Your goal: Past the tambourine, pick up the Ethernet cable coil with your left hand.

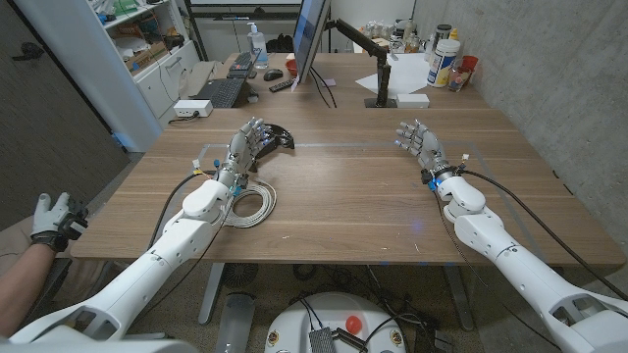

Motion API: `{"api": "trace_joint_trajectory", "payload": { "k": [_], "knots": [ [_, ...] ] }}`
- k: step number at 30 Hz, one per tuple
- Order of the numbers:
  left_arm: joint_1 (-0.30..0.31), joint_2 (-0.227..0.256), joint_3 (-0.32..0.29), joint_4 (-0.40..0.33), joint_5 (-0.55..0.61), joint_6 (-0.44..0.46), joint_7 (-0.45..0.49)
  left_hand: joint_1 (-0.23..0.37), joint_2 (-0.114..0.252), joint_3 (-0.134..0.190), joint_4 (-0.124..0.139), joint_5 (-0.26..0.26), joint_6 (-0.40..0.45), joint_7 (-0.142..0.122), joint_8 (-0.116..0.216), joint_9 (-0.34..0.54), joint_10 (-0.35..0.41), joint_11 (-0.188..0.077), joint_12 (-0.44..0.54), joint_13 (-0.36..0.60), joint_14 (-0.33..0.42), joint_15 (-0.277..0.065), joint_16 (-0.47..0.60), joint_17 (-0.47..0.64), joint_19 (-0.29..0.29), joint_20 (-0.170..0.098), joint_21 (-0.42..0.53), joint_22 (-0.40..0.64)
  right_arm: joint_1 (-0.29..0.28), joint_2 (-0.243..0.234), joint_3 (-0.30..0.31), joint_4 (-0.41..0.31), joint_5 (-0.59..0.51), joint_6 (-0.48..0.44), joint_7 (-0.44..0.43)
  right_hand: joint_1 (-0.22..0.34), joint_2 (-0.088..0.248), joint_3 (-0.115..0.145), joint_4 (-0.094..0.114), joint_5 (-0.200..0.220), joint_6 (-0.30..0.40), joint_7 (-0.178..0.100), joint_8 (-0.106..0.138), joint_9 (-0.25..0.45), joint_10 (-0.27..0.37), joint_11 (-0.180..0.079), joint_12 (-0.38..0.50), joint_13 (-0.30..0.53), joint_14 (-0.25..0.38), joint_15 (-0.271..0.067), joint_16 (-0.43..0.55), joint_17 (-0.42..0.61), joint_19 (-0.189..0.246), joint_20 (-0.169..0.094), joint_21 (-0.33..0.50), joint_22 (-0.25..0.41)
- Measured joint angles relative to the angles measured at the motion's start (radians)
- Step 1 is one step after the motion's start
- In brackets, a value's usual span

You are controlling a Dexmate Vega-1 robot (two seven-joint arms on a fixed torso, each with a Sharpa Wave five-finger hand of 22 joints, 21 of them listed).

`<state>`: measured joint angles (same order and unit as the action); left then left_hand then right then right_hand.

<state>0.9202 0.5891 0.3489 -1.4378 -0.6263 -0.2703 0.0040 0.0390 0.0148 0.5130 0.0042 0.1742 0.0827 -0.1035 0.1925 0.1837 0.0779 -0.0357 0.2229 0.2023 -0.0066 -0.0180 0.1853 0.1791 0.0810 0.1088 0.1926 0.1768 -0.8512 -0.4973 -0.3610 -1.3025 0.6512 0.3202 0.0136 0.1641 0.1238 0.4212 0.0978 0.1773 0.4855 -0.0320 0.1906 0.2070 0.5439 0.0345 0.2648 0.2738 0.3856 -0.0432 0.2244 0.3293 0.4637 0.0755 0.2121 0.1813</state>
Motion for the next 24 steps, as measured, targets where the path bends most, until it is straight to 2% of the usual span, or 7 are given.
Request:
{"api": "trace_joint_trajectory", "payload": {
  "k": [7,12,24],
  "knots": [
    [0.016,0.021,-0.003,-0.030,0.014,0.016,0.018,0.000,0.000,0.000,0.000,0.000,0.003,0.003,0.000,0.000,0.000,0.000,0.000,0.000,-0.004,-0.004,0.000,0.000,-0.002,-0.002,0.000,0.000,-0.002,0.001,0.000,-0.001,-0.002,0.003,-0.003,0.000,0.000,0.004,-0.004,0.000,0.009,0.009,0.007,-0.003,-0.017,0.007,-0.012,-0.005,0.000,0.000,-0.008,-0.009,-0.012,-0.012,-0.005,0.000],
    [0.034,0.039,-0.010,-0.059,0.022,0.023,0.030,0.000,0.000,0.003,-0.003,0.000,0.009,-0.002,0.000,0.000,0.000,0.000,0.000,0.000,-0.004,-0.004,0.000,0.000,-0.001,-0.009,0.000,0.000,-0.003,0.001,0.000,-0.005,-0.005,0.004,-0.008,0.000,0.000,0.004,-0.004,0.000,0.005,0.014,0.007,-0.003,-0.027,0.005,-0.021,-0.009,-0.001,0.001,-0.008,-0.014,-0.018,-0.004,-0.009,0.000],
    [0.053,0.063,-0.015,-0.096,0.042,0.037,0.046,0.004,0.004,0.003,-0.003,0.000,0.014,0.003,0.004,0.000,0.005,-0.005,0.000,0.000,-0.011,-0.010,-0.005,-0.002,-0.010,-0.018,0.000,0.000,-0.005,0.001,-0.001,-0.010,-0.014,0.004,-0.019,0.005,-0.005,0.008,-0.008,0.000,-0.019,0.049,0.007,-0.007,-0.037,0.012,-0.033,-0.020,-0.019,0.000,-0.017,-0.025,-0.024,-0.009,-0.009,-0.005]
  ]
}}
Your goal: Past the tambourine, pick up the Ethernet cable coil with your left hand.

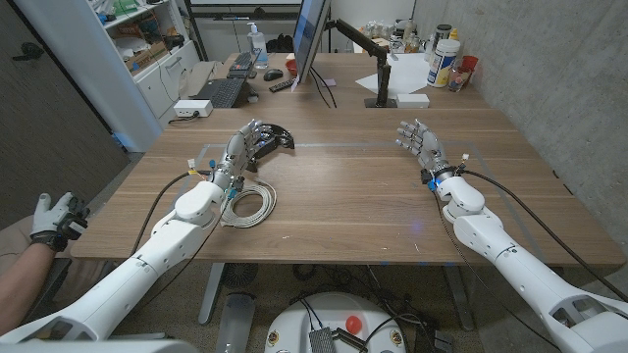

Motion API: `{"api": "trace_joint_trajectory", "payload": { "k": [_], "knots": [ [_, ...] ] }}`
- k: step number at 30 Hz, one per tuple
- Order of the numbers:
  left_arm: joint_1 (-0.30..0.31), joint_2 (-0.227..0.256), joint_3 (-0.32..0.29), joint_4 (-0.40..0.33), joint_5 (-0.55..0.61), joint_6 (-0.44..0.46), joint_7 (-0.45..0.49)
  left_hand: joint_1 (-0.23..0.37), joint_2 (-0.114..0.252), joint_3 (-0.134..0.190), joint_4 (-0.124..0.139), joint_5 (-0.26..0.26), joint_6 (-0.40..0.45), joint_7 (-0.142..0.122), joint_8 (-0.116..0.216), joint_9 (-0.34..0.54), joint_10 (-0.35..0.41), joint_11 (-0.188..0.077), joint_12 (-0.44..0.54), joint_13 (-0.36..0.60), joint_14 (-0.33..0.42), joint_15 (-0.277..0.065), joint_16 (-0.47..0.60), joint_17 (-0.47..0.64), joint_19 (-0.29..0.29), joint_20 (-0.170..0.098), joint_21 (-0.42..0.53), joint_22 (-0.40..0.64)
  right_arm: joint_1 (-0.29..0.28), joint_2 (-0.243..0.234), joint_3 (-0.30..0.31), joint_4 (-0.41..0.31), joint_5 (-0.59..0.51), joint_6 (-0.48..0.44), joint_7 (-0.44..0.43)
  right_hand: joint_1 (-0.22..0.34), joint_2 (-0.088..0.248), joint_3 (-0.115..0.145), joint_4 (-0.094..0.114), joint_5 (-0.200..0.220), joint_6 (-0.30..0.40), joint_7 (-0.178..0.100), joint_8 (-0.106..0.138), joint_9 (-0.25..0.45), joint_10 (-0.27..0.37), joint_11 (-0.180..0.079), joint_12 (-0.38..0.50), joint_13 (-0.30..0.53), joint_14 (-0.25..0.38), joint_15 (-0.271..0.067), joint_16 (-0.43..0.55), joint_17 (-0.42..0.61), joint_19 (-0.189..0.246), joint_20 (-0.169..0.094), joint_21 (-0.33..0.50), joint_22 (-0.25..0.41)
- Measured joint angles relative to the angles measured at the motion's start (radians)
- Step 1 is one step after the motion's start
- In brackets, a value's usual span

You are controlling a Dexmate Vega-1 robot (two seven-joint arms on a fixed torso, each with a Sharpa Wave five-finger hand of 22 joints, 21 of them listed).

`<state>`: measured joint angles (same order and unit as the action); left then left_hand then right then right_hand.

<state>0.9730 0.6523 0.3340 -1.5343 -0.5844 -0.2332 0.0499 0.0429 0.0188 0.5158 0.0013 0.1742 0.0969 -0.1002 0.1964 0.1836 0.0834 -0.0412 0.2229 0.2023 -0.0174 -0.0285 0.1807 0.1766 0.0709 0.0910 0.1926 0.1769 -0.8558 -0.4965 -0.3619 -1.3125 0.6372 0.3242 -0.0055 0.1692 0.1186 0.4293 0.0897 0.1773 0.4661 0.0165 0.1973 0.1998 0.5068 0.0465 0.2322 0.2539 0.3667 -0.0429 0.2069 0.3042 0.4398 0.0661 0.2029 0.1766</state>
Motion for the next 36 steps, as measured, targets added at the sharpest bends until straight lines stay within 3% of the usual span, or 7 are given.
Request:
{"api": "trace_joint_trajectory", "payload": {
  "k": [5,9,12,26,36],
  "knots": [
    [0.001,0.009,0.000,-0.013,0.005,0.006,0.001,0.000,0.000,0.000,0.000,0.000,0.000,0.000,0.000,0.000,0.000,0.000,0.000,0.000,0.000,0.000,0.000,0.000,0.000,0.000,0.000,0.000,-0.001,0.000,-0.001,-0.004,-0.006,-0.001,-0.012,0.000,0.000,0.001,-0.007,0.000,0.000,0.000,-0.006,0.000,-0.004,-0.004,-0.008,-0.007,-0.003,0.000,-0.004,-0.007,0.000,0.000,0.000,0.000],
    [0.002,0.014,0.000,-0.020,0.008,0.008,0.000,0.000,0.000,0.002,-0.002,0.000,0.000,0.000,0.000,0.000,0.000,0.000,0.000,0.000,-0.003,-0.003,0.000,0.000,0.000,0.000,0.000,0.000,-0.002,0.000,-0.001,-0.007,-0.009,-0.004,-0.019,0.007,-0.007,0.006,-0.011,0.000,-0.094,0.000,-0.027,-0.005,-0.015,-0.015,-0.020,-0.020,-0.011,0.000,-0.007,-0.023,0.000,0.000,0.000,0.000],
    [0.006,0.024,0.000,-0.035,0.013,0.016,0.000,0.000,0.000,0.004,-0.004,0.000,0.001,-0.001,0.000,0.000,0.000,0.000,0.000,0.000,-0.003,-0.003,0.000,0.000,0.000,0.000,0.000,0.000,-0.002,0.001,-0.001,-0.008,-0.012,-0.005,-0.024,0.007,-0.007,0.006,-0.011,0.000,-0.127,0.001,-0.027,-0.008,-0.021,-0.021,-0.027,-0.026,-0.017,0.000,-0.011,-0.026,0.000,0.000,0.000,0.000],
    [0.059,0.066,-0.026,-0.109,0.017,0.037,0.025,0.005,0.005,0.004,-0.004,0.000,0.025,-0.003,0.004,0.000,0.005,-0.005,0.000,0.000,-0.003,-0.003,0.000,0.000,0.000,-0.011,0.000,0.000,-0.003,0.004,-0.006,-0.004,-0.018,0.008,-0.017,0.007,-0.007,0.006,-0.011,0.000,-0.138,0.001,-0.023,-0.009,-0.054,-0.018,-0.041,-0.035,-0.059,0.002,-0.015,-0.030,-0.011,0.011,0.000,0.000],
    [0.102,0.102,-0.055,-0.165,0.022,0.040,0.039,0.005,0.005,0.004,-0.013,0.000,0.038,-0.002,0.004,0.000,0.005,-0.005,0.000,0.000,-0.003,-0.003,0.000,0.000,-0.004,-0.015,0.000,0.000,0.001,0.006,-0.010,0.002,-0.021,0.013,-0.008,0.004,-0.004,0.001,-0.015,0.000,-0.174,0.001,-0.023,-0.009,-0.111,-0.018,-0.052,-0.040,-0.086,0.002,-0.019,-0.028,-0.021,0.021,-0.008,0.000]
  ]
}}
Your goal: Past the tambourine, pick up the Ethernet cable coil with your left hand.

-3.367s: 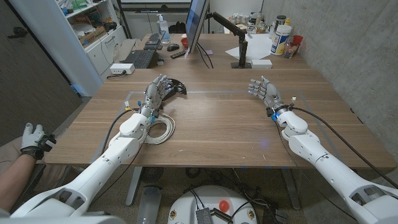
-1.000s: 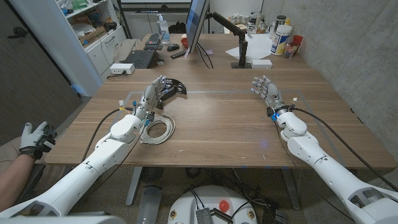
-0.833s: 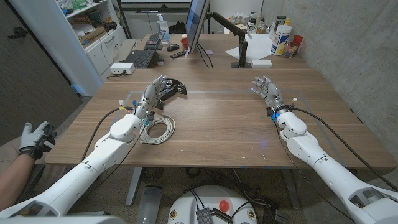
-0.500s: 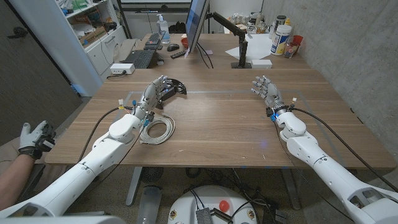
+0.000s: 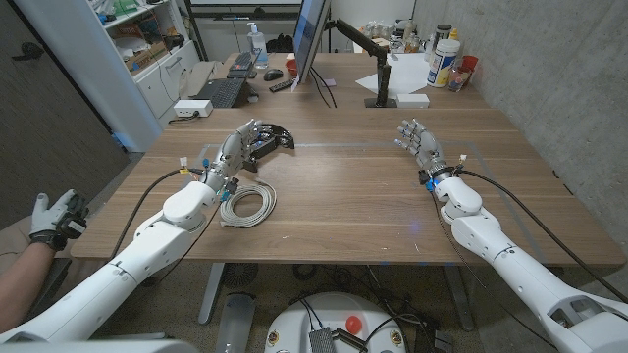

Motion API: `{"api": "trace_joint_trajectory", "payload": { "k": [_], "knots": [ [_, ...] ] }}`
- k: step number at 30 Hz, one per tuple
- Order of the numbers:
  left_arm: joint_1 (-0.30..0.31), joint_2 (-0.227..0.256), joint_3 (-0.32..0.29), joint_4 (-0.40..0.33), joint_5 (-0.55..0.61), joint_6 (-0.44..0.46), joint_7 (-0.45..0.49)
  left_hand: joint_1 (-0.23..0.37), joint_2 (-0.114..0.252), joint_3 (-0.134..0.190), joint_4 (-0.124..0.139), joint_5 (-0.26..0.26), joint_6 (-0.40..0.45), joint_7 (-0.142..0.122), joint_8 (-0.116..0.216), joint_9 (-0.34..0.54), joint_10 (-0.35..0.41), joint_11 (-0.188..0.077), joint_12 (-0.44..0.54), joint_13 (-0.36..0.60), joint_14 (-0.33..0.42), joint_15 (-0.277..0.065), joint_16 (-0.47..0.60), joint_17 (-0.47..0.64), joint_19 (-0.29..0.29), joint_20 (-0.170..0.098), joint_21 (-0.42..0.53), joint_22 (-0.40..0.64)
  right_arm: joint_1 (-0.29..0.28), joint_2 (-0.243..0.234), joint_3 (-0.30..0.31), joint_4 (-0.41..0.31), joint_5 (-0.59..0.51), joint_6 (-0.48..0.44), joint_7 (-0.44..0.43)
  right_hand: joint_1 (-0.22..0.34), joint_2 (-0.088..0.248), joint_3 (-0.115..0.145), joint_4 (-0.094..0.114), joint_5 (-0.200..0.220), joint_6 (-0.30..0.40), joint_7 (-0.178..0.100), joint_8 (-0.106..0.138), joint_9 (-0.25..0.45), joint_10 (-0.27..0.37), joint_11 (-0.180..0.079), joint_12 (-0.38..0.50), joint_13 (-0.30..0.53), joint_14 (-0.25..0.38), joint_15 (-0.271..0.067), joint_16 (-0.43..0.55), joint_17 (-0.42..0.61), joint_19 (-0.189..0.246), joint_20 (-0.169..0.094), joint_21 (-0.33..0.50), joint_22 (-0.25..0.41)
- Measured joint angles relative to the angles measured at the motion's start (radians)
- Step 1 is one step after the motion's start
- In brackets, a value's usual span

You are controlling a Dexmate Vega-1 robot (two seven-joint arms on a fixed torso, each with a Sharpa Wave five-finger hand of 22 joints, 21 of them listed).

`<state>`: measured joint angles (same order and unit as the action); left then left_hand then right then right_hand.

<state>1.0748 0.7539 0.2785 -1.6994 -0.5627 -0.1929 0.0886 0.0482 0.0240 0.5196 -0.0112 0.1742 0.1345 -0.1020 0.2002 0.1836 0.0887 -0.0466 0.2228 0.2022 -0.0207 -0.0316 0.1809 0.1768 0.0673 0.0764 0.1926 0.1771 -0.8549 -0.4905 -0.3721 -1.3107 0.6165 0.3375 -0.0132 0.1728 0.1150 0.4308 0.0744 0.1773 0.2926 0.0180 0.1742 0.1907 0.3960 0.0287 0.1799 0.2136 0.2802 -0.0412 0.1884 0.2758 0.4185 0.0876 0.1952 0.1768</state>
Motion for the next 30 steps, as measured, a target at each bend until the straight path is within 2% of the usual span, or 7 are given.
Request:
{"api": "trace_joint_trajectory", "payload": {
  "k": [5,10,30],
  "knots": [
    [0.015,0.011,-0.012,-0.017,0.002,0.000,0.003,0.000,0.000,0.000,0.000,0.000,0.002,-0.002,0.000,0.000,0.000,0.000,0.000,0.000,0.000,0.000,0.000,0.000,-0.004,-0.003,0.000,0.000,0.001,0.000,-0.001,0.001,0.000,0.000,0.001,-0.001,0.001,-0.009,0.000,0.000,-0.005,-0.005,0.000,0.000,0.000,0.000,0.000,0.000,0.000,0.000,0.004,0.001,0.000,0.000,0.000,0.000],
    [0.028,0.023,-0.022,-0.035,0.007,0.002,0.008,0.000,0.000,0.000,0.000,0.000,0.005,-0.005,0.000,0.000,0.000,0.000,0.000,0.000,0.000,0.000,0.000,0.000,-0.004,-0.003,0.000,0.000,0.001,0.000,-0.001,0.001,0.000,0.000,0.002,-0.001,0.001,-0.009,0.000,0.000,-0.005,-0.005,0.000,0.000,-0.011,0.000,0.000,0.000,0.000,0.000,0.004,0.001,-0.007,0.007,0.000,0.000],
    [0.080,0.062,-0.055,-0.102,0.039,0.015,0.030,0.004,0.004,0.003,-0.003,0.000,0.011,0.000,0.000,0.000,0.000,0.000,0.000,0.000,0.000,0.000,0.000,0.000,-0.003,-0.003,0.000,0.000,0.002,0.000,-0.001,0.001,0.001,-0.003,0.004,-0.001,0.001,-0.010,-0.001,0.000,-0.005,-0.005,0.004,0.000,-0.011,0.000,0.000,-0.005,-0.011,0.000,0.008,0.001,-0.007,0.007,0.000,0.000]
  ]
}}
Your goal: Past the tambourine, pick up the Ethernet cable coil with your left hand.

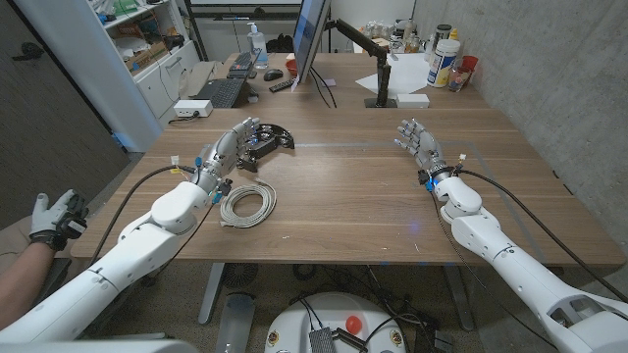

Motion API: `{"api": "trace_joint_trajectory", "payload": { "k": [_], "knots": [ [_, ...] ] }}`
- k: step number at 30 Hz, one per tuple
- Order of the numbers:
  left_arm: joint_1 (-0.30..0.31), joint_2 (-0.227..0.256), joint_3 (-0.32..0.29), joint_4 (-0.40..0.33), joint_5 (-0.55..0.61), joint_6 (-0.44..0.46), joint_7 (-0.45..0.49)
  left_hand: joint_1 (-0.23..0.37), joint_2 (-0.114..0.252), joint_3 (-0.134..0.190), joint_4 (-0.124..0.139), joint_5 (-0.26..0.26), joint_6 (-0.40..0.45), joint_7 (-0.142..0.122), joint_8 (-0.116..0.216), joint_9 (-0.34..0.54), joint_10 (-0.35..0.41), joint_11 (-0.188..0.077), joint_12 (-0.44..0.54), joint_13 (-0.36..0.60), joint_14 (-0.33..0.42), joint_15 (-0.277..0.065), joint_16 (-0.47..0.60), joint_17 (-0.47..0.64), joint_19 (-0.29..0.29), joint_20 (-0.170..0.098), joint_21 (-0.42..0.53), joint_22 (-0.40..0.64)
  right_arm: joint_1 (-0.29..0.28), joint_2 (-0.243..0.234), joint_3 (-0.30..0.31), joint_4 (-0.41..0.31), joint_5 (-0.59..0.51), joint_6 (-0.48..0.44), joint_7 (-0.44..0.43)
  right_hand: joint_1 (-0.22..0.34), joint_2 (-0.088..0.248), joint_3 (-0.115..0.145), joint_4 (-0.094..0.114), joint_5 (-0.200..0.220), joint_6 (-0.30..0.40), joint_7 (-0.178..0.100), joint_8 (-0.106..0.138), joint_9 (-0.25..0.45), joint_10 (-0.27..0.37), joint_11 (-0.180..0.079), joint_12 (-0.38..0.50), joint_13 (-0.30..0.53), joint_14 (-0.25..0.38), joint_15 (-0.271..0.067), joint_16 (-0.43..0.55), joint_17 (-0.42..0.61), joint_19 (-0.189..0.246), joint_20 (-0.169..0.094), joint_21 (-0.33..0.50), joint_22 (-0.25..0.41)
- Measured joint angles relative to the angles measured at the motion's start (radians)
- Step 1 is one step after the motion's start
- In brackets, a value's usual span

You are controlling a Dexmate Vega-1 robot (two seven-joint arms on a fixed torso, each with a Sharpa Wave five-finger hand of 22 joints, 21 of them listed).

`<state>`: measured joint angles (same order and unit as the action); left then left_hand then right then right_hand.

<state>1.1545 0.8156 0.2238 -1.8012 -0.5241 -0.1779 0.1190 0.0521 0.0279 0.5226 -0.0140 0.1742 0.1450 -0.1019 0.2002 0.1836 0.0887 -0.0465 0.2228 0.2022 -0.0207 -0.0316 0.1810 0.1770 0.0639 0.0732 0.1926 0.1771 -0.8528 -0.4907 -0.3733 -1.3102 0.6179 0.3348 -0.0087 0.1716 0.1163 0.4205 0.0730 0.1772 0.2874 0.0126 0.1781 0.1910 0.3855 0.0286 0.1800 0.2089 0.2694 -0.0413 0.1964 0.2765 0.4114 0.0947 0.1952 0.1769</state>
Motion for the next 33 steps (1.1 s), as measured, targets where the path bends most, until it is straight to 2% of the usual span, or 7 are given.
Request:
{"api": "trace_joint_trajectory", "payload": {
  "k": [13,23,33],
  "knots": [
    [0.052,0.044,-0.038,-0.063,0.034,0.016,0.017,0.009,-0.001,0.005,-0.011,0.000,0.000,0.000,0.000,0.000,0.000,0.000,0.000,0.000,0.000,0.000,0.000,0.000,0.000,0.000,0.000,0.000,0.001,-0.001,-0.001,0.000,0.001,-0.002,0.004,0.000,0.000,-0.002,-0.002,0.000,0.000,0.000,0.008,0.000,-0.005,-0.005,0.006,0.000,0.000,0.000,0.004,0.000,0.000,0.000,0.000,0.000],
    [0.087,0.089,-0.063,-0.127,0.091,0.072,0.046,0.022,0.004,0.009,-0.020,0.000,0.000,0.000,0.000,0.000,0.006,-0.001,0.000,-0.002,0.000,0.000,0.000,0.000,-0.006,-0.005,0.000,-0.005,0.002,-0.002,-0.002,0.000,0.001,-0.003,0.005,-0.004,0.004,-0.002,-0.002,0.000,0.004,-0.004,0.008,0.000,-0.005,-0.005,0.006,0.000,0.000,0.000,0.004,-0.003,0.000,0.000,0.000,0.000],
    [0.110,0.106,-0.076,-0.161,0.133,0.105,0.064,0.026,0.008,0.015,-0.026,0.000,0.009,-0.002,0.000,0.000,0.013,-0.002,0.000,-0.002,0.000,0.000,0.000,-0.005,-0.006,-0.005,0.000,-0.005,0.002,-0.003,-0.002,0.000,0.002,-0.006,0.005,-0.004,0.004,-0.002,-0.002,0.000,0.004,-0.004,0.008,0.000,-0.005,-0.005,0.006,0.000,0.000,0.000,0.008,-0.003,0.000,0.000,0.000,0.000]
  ]
}}
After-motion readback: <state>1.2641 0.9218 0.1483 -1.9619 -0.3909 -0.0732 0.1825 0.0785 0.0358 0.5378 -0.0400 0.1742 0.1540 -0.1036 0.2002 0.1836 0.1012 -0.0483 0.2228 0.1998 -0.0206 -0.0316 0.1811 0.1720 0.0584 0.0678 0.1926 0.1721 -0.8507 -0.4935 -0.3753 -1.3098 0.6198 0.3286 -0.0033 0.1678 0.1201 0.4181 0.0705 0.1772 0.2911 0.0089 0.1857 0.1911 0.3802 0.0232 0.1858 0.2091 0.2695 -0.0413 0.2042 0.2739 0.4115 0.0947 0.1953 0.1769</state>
